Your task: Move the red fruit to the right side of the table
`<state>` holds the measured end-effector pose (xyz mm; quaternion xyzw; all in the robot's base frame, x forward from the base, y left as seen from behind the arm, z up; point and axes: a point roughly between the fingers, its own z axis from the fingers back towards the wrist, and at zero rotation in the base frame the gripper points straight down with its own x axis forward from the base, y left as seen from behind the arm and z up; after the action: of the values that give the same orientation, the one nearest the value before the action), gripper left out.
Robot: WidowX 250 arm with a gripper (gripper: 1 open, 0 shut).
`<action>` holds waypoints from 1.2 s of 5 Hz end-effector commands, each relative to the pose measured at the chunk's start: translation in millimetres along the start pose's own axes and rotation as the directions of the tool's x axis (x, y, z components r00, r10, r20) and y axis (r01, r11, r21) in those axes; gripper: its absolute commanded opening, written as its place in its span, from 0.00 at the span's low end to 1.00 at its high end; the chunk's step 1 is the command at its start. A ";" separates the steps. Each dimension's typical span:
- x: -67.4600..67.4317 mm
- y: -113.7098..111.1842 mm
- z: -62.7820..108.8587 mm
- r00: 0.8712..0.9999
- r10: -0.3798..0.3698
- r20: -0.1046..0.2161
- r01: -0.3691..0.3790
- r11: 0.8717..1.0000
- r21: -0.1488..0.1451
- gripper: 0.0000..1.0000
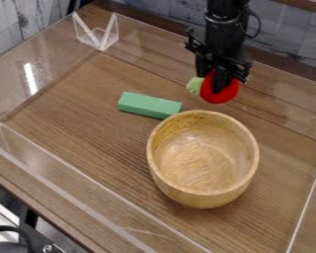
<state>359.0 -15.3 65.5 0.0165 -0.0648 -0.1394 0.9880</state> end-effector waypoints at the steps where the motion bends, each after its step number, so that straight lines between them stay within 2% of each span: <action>1: 19.7 -0.9 11.1 0.998 -0.008 0.065 0.007 1.000 0.009 0.00; 6: 18.1 -15.5 0.1 0.994 -0.040 0.098 0.043 0.999 -0.024 0.00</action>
<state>366.8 -33.3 51.1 -0.0038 -0.0864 -0.1595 0.9834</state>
